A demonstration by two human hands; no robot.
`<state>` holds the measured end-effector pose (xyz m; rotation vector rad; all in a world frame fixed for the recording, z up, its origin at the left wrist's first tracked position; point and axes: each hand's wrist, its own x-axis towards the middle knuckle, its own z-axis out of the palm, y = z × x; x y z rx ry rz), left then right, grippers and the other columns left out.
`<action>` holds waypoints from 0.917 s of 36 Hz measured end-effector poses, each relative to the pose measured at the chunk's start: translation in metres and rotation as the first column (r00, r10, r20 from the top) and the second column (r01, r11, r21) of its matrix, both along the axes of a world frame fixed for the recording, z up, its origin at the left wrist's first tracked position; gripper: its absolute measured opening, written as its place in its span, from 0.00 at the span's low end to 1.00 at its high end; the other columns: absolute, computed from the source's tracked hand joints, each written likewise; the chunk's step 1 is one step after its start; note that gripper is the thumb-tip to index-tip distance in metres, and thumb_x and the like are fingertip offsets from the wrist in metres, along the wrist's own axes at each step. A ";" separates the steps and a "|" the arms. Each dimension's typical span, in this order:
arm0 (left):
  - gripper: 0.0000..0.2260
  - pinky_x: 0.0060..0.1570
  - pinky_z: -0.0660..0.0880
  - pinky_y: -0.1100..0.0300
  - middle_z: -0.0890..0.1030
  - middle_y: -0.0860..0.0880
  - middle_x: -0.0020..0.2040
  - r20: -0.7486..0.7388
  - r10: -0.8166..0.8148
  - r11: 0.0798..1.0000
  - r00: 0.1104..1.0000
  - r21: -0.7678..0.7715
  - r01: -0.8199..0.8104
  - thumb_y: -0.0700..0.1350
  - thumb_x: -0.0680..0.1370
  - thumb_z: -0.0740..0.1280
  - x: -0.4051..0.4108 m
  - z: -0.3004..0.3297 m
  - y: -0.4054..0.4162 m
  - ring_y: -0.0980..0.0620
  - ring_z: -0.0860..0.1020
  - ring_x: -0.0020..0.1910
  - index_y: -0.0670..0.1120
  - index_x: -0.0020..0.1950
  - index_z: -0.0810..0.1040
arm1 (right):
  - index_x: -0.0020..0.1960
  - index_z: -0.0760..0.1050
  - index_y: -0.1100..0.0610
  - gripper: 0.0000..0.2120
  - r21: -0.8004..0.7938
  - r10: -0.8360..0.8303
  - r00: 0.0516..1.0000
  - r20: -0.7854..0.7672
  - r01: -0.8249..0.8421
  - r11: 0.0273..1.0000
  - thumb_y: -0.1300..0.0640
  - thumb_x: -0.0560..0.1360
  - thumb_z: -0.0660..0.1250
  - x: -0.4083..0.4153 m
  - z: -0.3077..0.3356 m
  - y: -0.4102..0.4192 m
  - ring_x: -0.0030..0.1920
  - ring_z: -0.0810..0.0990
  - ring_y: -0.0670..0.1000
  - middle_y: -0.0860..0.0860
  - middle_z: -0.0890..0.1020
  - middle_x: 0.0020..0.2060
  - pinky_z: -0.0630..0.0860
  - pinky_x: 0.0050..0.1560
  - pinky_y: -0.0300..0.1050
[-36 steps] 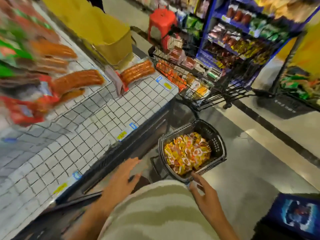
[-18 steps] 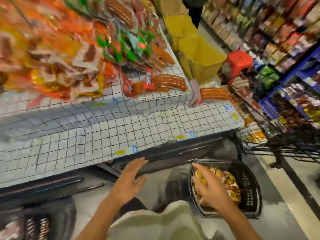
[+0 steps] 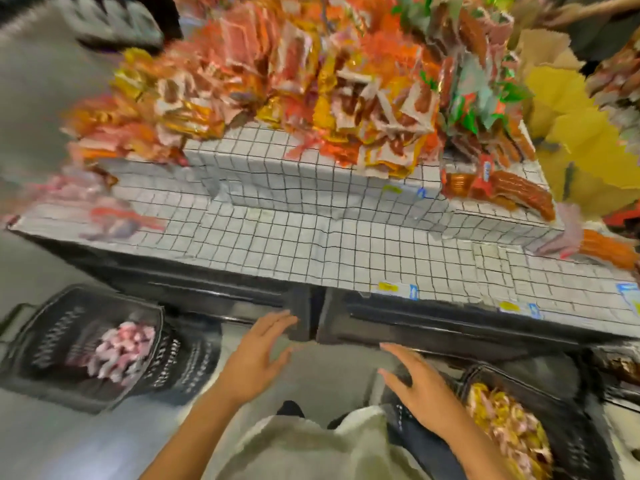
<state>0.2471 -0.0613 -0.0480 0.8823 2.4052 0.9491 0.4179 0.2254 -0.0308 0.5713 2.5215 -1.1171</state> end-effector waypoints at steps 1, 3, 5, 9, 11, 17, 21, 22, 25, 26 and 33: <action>0.22 0.76 0.60 0.57 0.65 0.58 0.76 0.013 0.031 0.999 0.999 0.008 -0.031 0.51 0.82 0.65 -0.002 0.000 -0.016 0.58 0.62 0.76 0.55 0.75 0.68 | 0.75 0.67 0.44 0.24 0.004 0.030 1.000 0.002 -0.030 1.000 0.43 0.81 0.65 -0.010 0.001 -0.010 0.73 0.66 0.41 0.39 0.69 0.72 0.61 0.74 0.38; 0.22 0.76 0.58 0.59 0.65 0.57 0.76 0.022 0.099 0.995 0.995 0.020 -0.099 0.50 0.82 0.66 -0.005 -0.003 -0.045 0.57 0.62 0.76 0.54 0.75 0.68 | 0.75 0.68 0.45 0.24 0.005 0.090 0.996 0.002 -0.090 0.996 0.45 0.81 0.65 -0.031 0.001 -0.029 0.74 0.66 0.43 0.40 0.70 0.72 0.61 0.75 0.40; 0.22 0.76 0.56 0.61 0.64 0.57 0.77 0.018 0.158 0.987 0.987 0.022 -0.158 0.49 0.82 0.66 -0.008 -0.005 -0.069 0.58 0.61 0.77 0.54 0.75 0.68 | 0.76 0.67 0.45 0.24 0.015 0.149 0.989 0.018 -0.149 0.989 0.45 0.81 0.65 -0.052 0.002 -0.046 0.75 0.65 0.44 0.41 0.69 0.73 0.61 0.77 0.44; 0.22 0.76 0.60 0.53 0.67 0.53 0.76 0.020 0.259 0.966 0.966 0.019 -0.259 0.46 0.81 0.68 -0.014 -0.008 -0.110 0.54 0.63 0.76 0.51 0.74 0.69 | 0.76 0.66 0.45 0.25 -0.003 0.245 0.969 0.032 -0.245 0.970 0.44 0.81 0.65 -0.095 0.006 -0.077 0.75 0.63 0.43 0.39 0.67 0.73 0.61 0.77 0.44; 0.22 0.75 0.62 0.54 0.69 0.51 0.75 0.012 0.324 0.946 0.946 0.021 -0.325 0.45 0.80 0.69 -0.016 -0.010 -0.128 0.52 0.66 0.75 0.49 0.74 0.71 | 0.76 0.66 0.43 0.24 -0.012 0.302 0.953 0.036 -0.302 0.953 0.44 0.81 0.64 -0.116 0.007 -0.092 0.73 0.64 0.41 0.38 0.67 0.72 0.62 0.75 0.42; 0.21 0.76 0.61 0.56 0.69 0.56 0.74 0.037 0.492 0.871 0.870 -0.024 -0.491 0.48 0.81 0.67 -0.024 -0.012 -0.176 0.57 0.65 0.75 0.54 0.74 0.70 | 0.74 0.65 0.38 0.23 -0.044 0.436 0.898 0.061 -0.434 0.900 0.39 0.80 0.63 -0.186 0.006 -0.128 0.69 0.64 0.35 0.32 0.67 0.69 0.61 0.67 0.34; 0.23 0.69 0.58 0.75 0.68 0.62 0.69 0.077 0.597 0.802 0.798 -0.056 -0.595 0.43 0.79 0.70 -0.037 -0.006 -0.201 0.63 0.68 0.68 0.59 0.70 0.68 | 0.74 0.67 0.40 0.24 -0.053 0.516 0.855 0.051 -0.514 0.856 0.39 0.80 0.63 -0.238 0.003 -0.151 0.68 0.65 0.35 0.33 0.68 0.68 0.61 0.67 0.33; 0.22 0.67 0.56 0.78 0.69 0.61 0.69 0.090 0.622 0.783 0.778 -0.080 -0.617 0.43 0.79 0.70 -0.041 -0.005 -0.208 0.62 0.68 0.68 0.57 0.70 0.69 | 0.75 0.67 0.41 0.24 -0.056 0.530 0.847 0.052 -0.527 0.848 0.40 0.80 0.64 -0.251 0.002 -0.157 0.68 0.66 0.36 0.33 0.69 0.68 0.61 0.66 0.33; 0.21 0.65 0.57 0.79 0.72 0.55 0.70 0.129 0.697 0.717 0.706 -0.152 -0.680 0.45 0.80 0.69 -0.056 0.000 -0.227 0.57 0.70 0.69 0.49 0.73 0.72 | 0.74 0.68 0.43 0.23 -0.069 0.575 0.817 0.048 -0.572 0.818 0.43 0.81 0.64 -0.295 0.003 -0.176 0.68 0.69 0.39 0.36 0.71 0.67 0.65 0.66 0.34; 0.21 0.62 0.58 0.81 0.73 0.55 0.70 0.140 0.719 0.695 0.681 -0.169 -0.699 0.44 0.80 0.69 -0.062 0.003 -0.232 0.57 0.71 0.68 0.49 0.73 0.72 | 0.74 0.69 0.44 0.23 -0.078 0.586 0.809 0.047 -0.582 0.810 0.43 0.81 0.65 -0.310 0.004 -0.183 0.67 0.69 0.39 0.36 0.71 0.67 0.66 0.66 0.35; 0.18 0.63 0.64 0.75 0.74 0.57 0.67 0.137 0.786 0.619 0.603 -0.185 -0.764 0.45 0.81 0.67 -0.126 0.023 -0.261 0.58 0.73 0.66 0.51 0.71 0.73 | 0.73 0.70 0.42 0.21 -0.151 0.635 0.773 0.011 -0.626 0.765 0.44 0.80 0.67 -0.408 0.007 -0.227 0.65 0.73 0.41 0.38 0.74 0.66 0.68 0.58 0.27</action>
